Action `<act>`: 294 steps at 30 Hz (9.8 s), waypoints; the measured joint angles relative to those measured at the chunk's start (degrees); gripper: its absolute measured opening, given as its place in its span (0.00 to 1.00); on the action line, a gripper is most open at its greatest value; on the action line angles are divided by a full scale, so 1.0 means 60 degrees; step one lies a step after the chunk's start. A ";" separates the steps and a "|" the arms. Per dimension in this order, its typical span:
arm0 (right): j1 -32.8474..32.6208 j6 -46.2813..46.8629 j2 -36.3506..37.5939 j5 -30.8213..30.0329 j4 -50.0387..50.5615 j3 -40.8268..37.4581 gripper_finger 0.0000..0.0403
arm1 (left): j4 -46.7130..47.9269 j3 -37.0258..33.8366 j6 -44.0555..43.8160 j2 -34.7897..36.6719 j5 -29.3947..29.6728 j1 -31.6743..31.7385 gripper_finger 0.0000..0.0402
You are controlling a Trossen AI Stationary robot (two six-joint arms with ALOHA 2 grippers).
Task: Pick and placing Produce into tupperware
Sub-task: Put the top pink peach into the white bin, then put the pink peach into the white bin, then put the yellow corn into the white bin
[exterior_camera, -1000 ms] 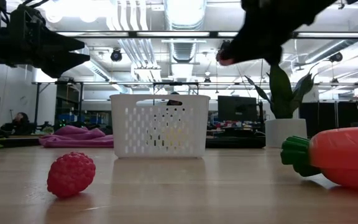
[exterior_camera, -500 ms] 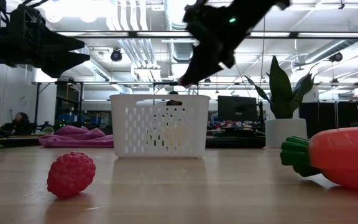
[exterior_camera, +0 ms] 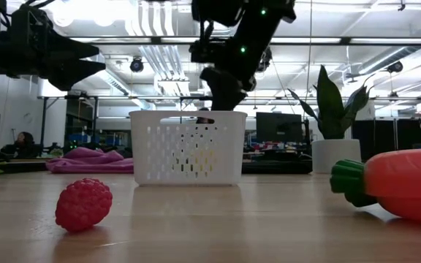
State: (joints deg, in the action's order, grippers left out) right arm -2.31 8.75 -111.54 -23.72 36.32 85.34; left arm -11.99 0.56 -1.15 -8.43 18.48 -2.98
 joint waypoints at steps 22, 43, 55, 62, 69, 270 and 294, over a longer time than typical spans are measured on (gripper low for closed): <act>0.0310 -0.0072 -0.0188 0.0454 0.0379 0.0125 0.36 | 0.0000 0.0000 0.0000 -0.0011 0.0000 0.0004 0.72; -0.2051 0.4463 0.3677 0.1779 0.5143 -0.1586 0.65 | 0.0079 0.0000 -0.0012 -0.0033 -0.0004 0.0000 0.72; -0.4461 1.2029 0.5465 0.2207 0.4970 -0.4922 0.80 | 0.0040 0.0000 -0.0015 -0.0011 -0.0004 0.0000 0.72; -0.5269 1.3533 0.5455 0.2478 0.3732 -0.5835 0.78 | 0.0036 0.0000 -0.0011 -0.0025 -0.0004 0.0000 0.72; -0.5453 1.3699 0.4959 0.2981 0.2262 -0.6668 0.79 | 0.0028 0.0000 -0.0007 -0.0011 -0.0004 0.0000 0.72; -0.8827 1.1217 0.5923 0.3157 -0.0046 -0.9096 0.50 | 0.0075 0.0000 -0.0022 -0.0047 -0.0029 -0.0004 0.72; -0.8819 1.1410 0.5564 0.3015 0.0565 -0.8741 0.12 | 0.0073 0.0000 -0.0022 -0.0051 -0.0029 -0.0004 0.72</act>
State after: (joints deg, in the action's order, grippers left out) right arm -55.22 77.21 -78.15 -5.63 39.70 32.89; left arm -11.55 0.56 -1.28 -8.73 18.31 -3.01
